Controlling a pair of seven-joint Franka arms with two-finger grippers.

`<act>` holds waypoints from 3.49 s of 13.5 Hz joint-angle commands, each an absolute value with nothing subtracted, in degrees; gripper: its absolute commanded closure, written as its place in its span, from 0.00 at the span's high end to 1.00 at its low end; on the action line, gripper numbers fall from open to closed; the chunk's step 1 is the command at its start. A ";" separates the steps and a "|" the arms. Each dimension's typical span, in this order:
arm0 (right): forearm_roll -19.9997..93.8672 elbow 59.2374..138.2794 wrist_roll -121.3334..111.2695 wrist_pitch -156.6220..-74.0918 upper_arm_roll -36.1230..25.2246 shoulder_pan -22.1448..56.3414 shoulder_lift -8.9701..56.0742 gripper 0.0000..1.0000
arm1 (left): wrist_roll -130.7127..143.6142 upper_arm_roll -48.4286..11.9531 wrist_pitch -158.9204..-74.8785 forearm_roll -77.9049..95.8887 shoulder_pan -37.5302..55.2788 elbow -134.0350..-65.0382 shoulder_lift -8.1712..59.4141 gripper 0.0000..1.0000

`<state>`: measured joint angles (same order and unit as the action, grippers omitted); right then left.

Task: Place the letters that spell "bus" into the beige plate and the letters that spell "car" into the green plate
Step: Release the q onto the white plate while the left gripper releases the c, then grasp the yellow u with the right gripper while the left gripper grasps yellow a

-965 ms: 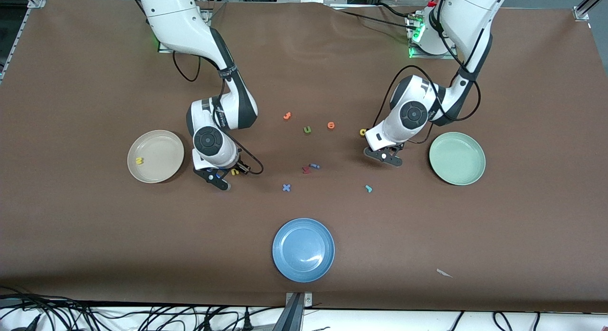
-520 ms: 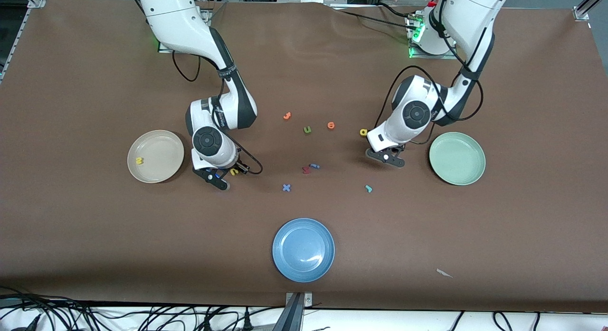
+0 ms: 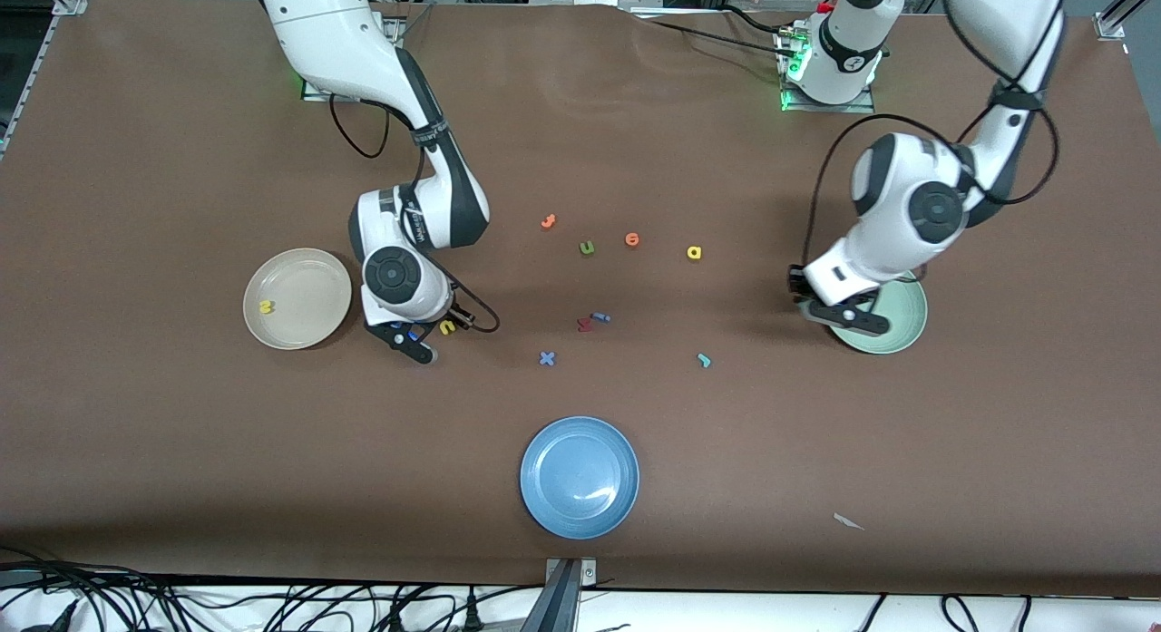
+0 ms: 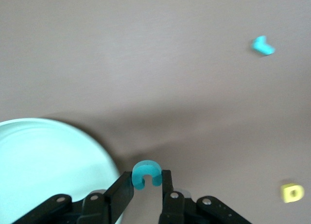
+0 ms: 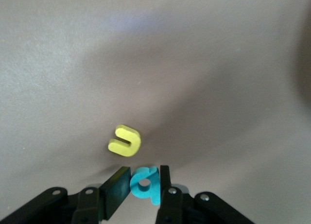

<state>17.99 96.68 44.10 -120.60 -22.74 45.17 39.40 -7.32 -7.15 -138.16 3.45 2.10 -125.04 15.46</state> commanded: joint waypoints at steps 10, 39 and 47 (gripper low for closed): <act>18.98 102.20 1.25 -111.43 -36.56 36.40 38.40 0.19 | -14.42 -6.42 -138.96 1.84 -2.90 -128.32 14.15 0.69; 19.60 106.35 -11.34 -144.05 -18.81 42.01 37.97 0.93 | 10.02 -6.68 -146.69 19.25 25.75 -129.99 23.73 0.50; 19.78 106.43 -10.46 -144.05 -18.81 42.54 38.41 0.53 | 9.67 -6.59 -146.69 19.25 25.66 -129.81 23.56 0.23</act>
